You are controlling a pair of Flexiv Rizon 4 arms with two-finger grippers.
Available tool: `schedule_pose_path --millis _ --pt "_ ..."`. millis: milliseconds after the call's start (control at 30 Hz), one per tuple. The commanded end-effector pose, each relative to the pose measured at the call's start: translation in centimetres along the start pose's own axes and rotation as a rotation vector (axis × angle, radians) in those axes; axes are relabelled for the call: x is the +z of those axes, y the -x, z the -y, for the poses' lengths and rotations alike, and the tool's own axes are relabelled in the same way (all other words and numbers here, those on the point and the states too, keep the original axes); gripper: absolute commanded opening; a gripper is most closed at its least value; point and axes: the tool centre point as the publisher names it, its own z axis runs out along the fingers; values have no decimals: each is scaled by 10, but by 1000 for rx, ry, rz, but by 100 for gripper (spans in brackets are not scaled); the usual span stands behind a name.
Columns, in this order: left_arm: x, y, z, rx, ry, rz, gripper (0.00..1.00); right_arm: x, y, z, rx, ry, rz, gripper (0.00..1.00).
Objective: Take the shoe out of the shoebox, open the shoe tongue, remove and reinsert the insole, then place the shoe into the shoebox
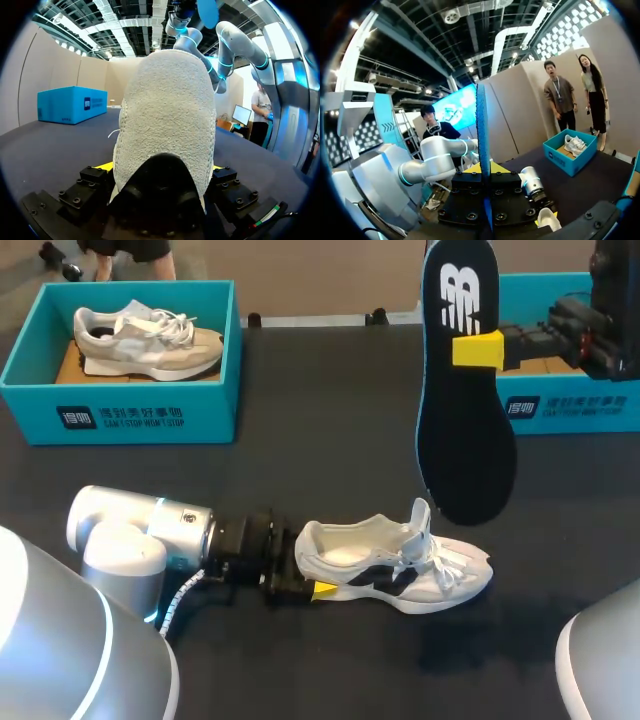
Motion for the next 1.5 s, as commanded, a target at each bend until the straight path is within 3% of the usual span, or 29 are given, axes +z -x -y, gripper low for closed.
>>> schedule_pose_path --millis 33,67,367,1500 --pt "-1 3 -4 -5 2 3 82 2 2 -1 1 -2 -1 0" --pt "-2 4 -3 -10 3 -1 100 2 2 -1 1 -2 -1 0" --pt "-13 8 3 -4 37 -19 100 2 2 -1 1 -2 -1 0" --pt "-56 -2 5 48 326 -79 100 2 2 -1 1 -2 -1 0"
